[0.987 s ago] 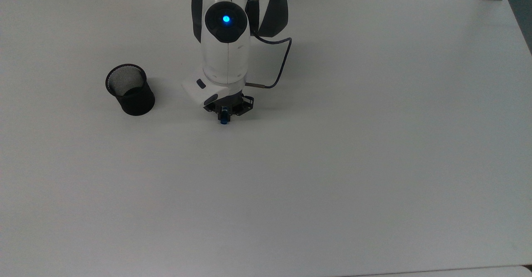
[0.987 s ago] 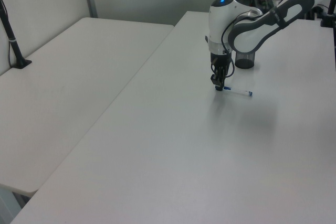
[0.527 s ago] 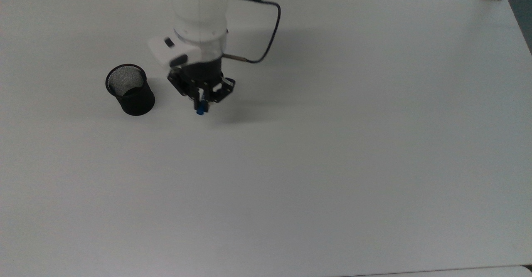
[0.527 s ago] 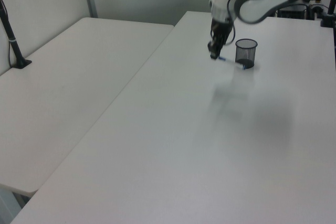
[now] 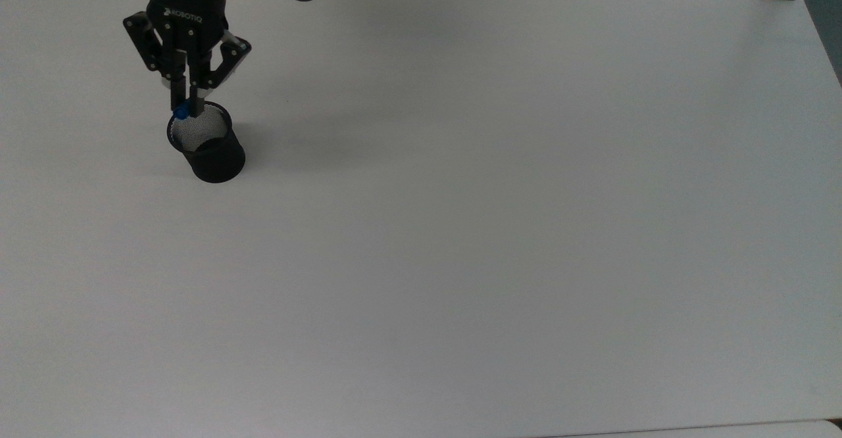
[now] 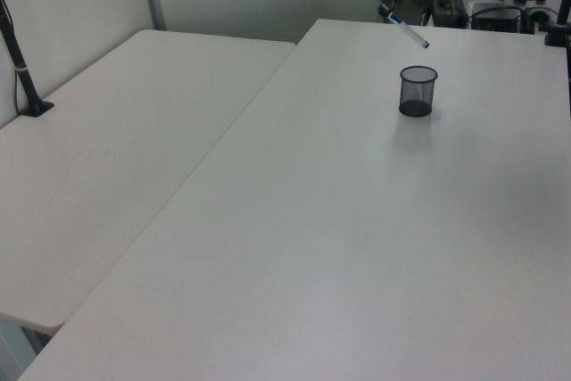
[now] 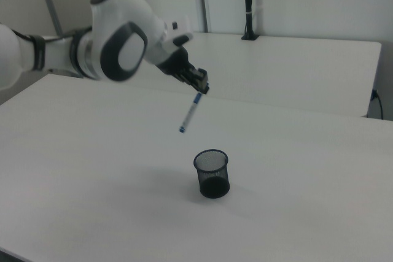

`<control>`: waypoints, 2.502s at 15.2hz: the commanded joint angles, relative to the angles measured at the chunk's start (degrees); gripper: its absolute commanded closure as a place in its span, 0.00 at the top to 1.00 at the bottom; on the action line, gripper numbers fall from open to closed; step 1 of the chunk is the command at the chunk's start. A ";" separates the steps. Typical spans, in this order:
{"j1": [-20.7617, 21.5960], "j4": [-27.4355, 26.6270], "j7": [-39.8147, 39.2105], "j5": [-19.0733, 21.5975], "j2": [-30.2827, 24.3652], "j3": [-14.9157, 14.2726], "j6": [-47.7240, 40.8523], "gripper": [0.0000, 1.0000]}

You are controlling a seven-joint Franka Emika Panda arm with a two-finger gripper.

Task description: Insert the marker

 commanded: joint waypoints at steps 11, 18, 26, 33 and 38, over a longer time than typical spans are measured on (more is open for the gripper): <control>-6.38 -16.59 -7.95 -1.01 4.20 0.01 33.90 0.00; -5.67 -19.76 -6.90 -0.92 7.01 0.01 41.48 0.07; -6.11 -19.24 1.27 -0.75 2.98 0.01 37.99 0.89; -3.14 -5.72 4.69 0.04 -2.74 1.41 4.35 1.00; 2.31 7.72 10.23 0.83 -2.57 1.41 -26.20 1.00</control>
